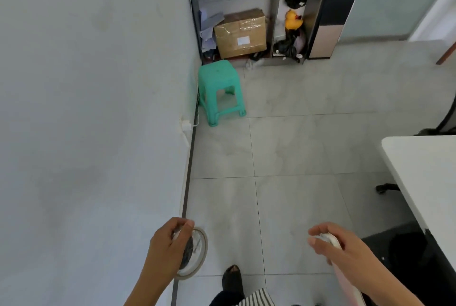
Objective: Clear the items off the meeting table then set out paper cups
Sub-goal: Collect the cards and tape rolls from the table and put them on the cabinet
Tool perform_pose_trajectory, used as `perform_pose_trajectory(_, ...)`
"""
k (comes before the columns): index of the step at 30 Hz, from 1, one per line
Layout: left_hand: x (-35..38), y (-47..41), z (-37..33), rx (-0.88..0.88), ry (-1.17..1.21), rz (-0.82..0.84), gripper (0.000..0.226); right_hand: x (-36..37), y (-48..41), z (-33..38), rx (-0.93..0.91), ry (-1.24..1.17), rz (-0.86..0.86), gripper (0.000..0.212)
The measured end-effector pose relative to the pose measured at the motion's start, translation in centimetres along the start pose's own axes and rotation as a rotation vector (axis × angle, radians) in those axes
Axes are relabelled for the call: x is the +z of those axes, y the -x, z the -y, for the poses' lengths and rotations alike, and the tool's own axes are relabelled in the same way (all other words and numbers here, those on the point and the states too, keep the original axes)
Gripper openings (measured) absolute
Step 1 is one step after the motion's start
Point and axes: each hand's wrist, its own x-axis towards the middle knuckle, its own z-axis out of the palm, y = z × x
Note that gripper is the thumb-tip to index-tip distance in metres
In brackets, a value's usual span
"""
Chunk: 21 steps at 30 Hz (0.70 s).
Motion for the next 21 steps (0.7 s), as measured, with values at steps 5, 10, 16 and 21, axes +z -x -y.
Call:
perform_pose_trajectory(5, 2.1, -13.2, -9.9, 0.117, -0.066, 0.106, 0.014, -5.7, -8.8, 5.0, -0.01, -0.045, -0.121, 0.01)
perform_pose_trajectory(10, 7.3, -24.5, -15.5, 0.114, -0.085, 0.157, 0.012, -10.8, -19.3, 6.7, 0.033, -0.09, -0.152, 0.008)
perform_pose_trajectory(16, 12.7, -35.3, -23.2, 0.08, -0.082, 0.124, 0.012, -20.0, -33.5, 10.3, 0.055, -0.084, -0.136, 0.007)
perform_pose_trajectory(21, 14.0, -44.5, -29.2, 0.096, -0.046, 0.038, 0.011, -27.5, -45.3, 18.5, -0.055, -0.02, -0.103, 0.007)
